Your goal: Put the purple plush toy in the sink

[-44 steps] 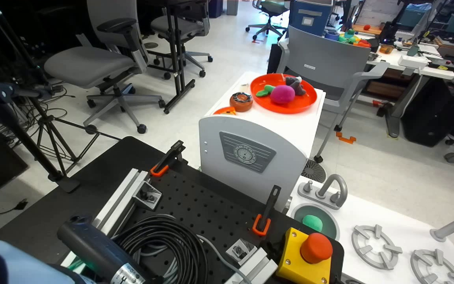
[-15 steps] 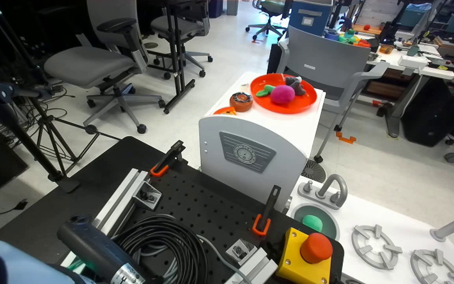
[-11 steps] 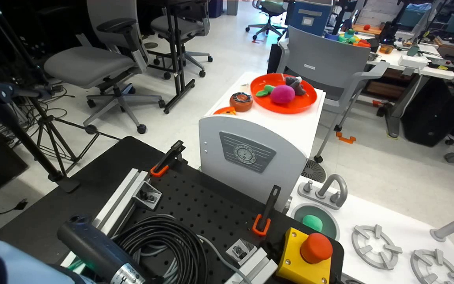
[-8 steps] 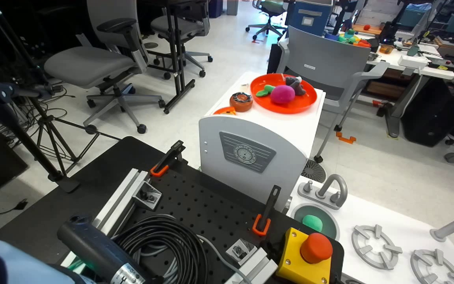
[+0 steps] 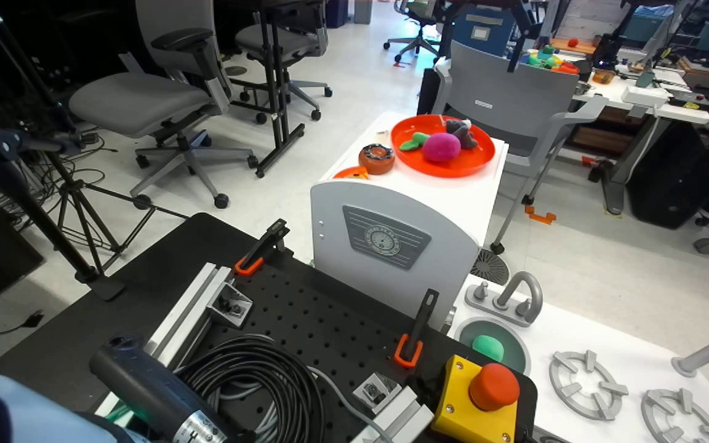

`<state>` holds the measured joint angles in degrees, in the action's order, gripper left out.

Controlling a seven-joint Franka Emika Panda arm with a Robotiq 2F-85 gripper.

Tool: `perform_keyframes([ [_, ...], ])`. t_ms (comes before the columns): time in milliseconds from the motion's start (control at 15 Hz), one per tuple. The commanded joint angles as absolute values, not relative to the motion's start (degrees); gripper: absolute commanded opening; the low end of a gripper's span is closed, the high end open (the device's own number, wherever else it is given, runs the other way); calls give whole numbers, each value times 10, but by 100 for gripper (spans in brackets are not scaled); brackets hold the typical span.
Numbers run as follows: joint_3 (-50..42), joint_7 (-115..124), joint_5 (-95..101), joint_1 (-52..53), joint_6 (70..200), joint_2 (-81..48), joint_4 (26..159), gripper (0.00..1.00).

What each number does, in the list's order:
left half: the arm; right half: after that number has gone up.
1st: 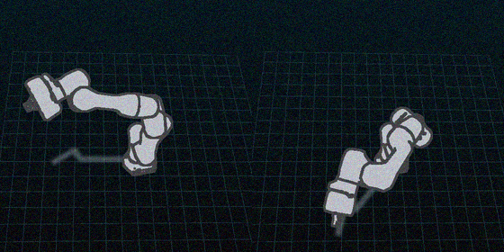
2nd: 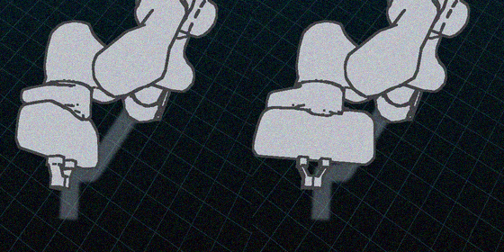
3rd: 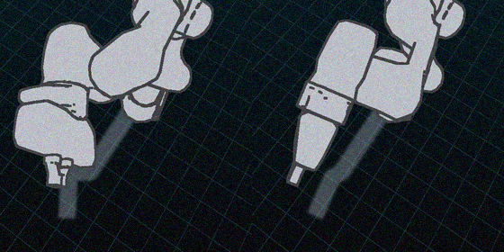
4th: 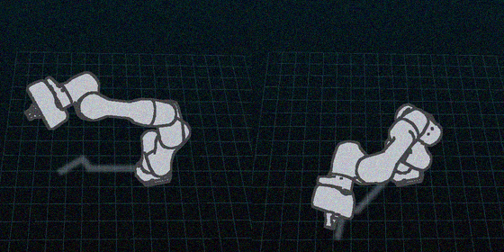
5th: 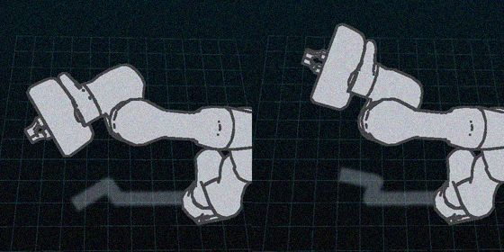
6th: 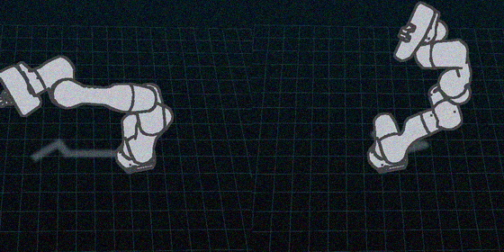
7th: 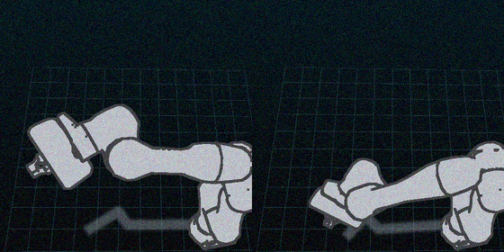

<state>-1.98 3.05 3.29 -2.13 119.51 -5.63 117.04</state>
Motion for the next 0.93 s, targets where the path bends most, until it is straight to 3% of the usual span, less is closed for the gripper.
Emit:
perform_keyframes([
  [0, -17, 81, 61, -8, 1197, -103, 1142, 100],
  [867, -15, 99, 53, 3, 1222, -175, 1089, 100],
])
